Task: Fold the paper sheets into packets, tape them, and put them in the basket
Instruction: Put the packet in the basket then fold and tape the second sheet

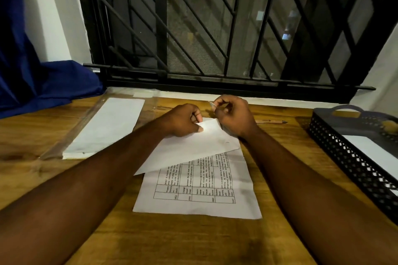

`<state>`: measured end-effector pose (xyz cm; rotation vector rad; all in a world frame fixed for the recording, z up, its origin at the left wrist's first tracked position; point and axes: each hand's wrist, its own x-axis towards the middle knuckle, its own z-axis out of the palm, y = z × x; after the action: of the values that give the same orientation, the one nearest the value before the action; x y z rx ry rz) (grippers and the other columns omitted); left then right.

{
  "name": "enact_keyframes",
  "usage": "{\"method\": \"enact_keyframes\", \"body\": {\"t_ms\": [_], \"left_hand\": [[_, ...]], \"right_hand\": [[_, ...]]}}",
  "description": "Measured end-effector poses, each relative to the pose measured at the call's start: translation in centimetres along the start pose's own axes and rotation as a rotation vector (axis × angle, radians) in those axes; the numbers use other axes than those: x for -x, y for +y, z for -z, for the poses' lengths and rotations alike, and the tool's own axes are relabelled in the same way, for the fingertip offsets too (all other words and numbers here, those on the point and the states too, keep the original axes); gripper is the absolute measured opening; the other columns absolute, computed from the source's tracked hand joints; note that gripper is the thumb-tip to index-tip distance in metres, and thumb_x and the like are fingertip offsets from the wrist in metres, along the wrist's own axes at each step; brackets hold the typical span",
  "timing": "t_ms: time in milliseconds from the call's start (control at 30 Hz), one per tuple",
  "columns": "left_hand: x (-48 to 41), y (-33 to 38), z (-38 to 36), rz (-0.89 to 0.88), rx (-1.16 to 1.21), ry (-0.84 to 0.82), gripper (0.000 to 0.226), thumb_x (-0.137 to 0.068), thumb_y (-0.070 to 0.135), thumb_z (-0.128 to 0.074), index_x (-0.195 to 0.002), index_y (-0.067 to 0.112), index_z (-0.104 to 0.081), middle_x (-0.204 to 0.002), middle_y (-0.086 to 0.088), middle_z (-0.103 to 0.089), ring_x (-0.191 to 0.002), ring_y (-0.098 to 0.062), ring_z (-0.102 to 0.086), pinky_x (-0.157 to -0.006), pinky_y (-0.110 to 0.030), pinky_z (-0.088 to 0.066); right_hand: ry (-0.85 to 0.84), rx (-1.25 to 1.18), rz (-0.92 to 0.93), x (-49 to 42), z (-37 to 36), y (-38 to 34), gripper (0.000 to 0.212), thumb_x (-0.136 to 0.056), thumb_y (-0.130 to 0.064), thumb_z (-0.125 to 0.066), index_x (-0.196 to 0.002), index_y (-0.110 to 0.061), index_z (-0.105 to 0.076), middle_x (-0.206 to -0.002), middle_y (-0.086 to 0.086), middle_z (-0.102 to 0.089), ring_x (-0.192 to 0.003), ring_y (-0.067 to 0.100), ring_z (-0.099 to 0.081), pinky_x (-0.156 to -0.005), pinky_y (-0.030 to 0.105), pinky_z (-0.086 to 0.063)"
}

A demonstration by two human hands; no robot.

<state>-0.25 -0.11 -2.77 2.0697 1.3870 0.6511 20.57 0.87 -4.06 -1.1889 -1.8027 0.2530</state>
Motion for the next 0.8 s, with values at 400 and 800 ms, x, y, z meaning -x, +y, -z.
{"method": "enact_keyframes", "body": {"t_ms": [400,800], "left_hand": [[0.3,-1.0,4.6,0.011,-0.185,0.043,0.019,-0.097,0.012,-0.060,-0.105,0.027,-0.066,-0.106,0.000,-0.072,-0.099,-0.022,-0.065,-0.091,-0.041,-0.054],[0.4,-0.5,4.7,-0.113,-0.078,0.124,0.018,-0.101,0.024,-0.054,-0.094,0.024,-0.071,-0.089,-0.004,-0.070,-0.087,-0.022,-0.065,-0.086,-0.042,-0.052]], "right_hand": [[-0.064,0.679,0.654,0.0,0.8,-3.5,0.027,-0.099,-0.021,-0.065,-0.124,-0.017,-0.073,-0.108,0.005,-0.072,-0.091,0.025,-0.064,-0.071,0.040,-0.054],[-0.065,0.673,0.693,0.3,0.7,-3.9,0.021,-0.100,-0.022,-0.067,-0.119,-0.020,-0.075,-0.123,0.000,-0.074,-0.088,0.027,-0.073,-0.063,0.037,-0.056]]}}
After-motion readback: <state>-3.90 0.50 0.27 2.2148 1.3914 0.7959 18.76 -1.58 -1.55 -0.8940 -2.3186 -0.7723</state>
